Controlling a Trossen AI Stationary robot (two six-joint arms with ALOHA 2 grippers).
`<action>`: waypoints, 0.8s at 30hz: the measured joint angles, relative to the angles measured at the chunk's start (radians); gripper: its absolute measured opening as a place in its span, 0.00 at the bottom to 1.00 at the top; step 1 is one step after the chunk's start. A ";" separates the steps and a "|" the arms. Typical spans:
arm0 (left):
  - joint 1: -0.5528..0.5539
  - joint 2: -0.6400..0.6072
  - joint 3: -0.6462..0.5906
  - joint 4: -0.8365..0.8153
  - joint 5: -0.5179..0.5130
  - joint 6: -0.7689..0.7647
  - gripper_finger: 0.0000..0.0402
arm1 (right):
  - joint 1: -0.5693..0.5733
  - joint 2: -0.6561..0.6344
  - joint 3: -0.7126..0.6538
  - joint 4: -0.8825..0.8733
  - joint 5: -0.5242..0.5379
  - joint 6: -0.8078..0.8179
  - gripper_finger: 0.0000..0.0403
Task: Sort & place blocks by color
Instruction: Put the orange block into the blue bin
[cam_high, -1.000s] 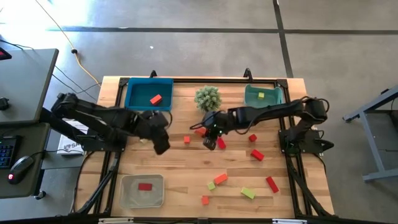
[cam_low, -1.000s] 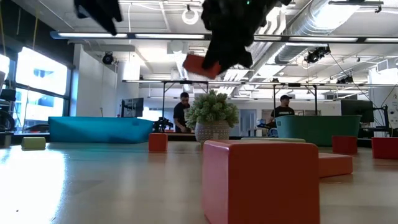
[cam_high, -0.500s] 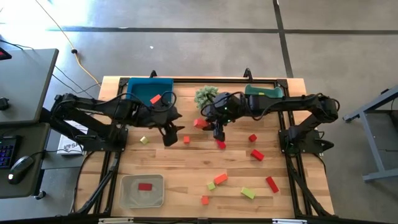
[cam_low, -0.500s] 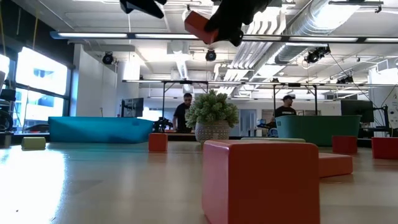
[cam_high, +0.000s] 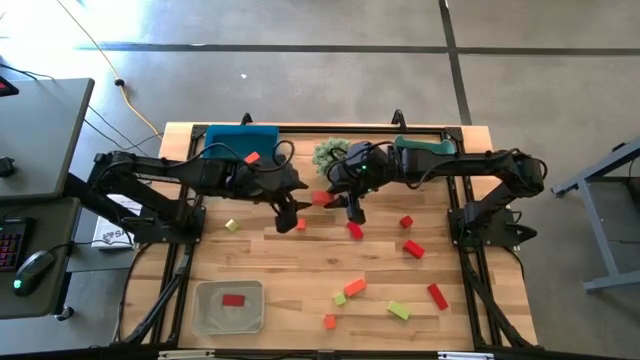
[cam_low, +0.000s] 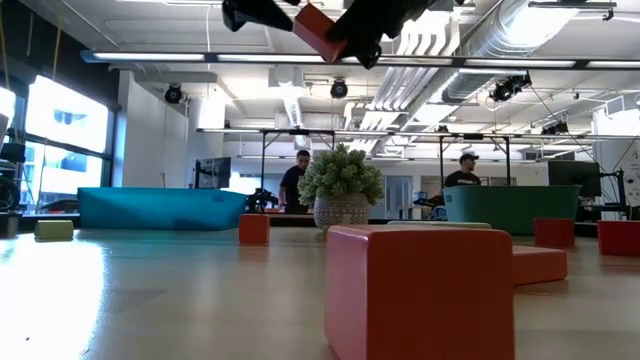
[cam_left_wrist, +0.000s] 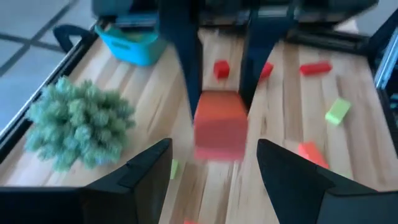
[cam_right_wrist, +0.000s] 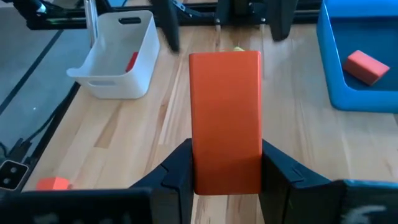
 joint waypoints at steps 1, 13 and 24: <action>0.002 0.003 -0.003 -0.009 0.000 -0.003 0.56 | 0.000 0.000 0.000 0.001 0.000 -0.002 0.25; 0.022 0.046 -0.002 0.061 -0.003 0.000 0.56 | 0.001 0.000 0.000 0.038 0.007 0.028 0.25; 0.043 0.054 -0.002 0.067 0.046 0.002 0.35 | 0.001 0.000 0.000 0.034 0.017 0.045 0.25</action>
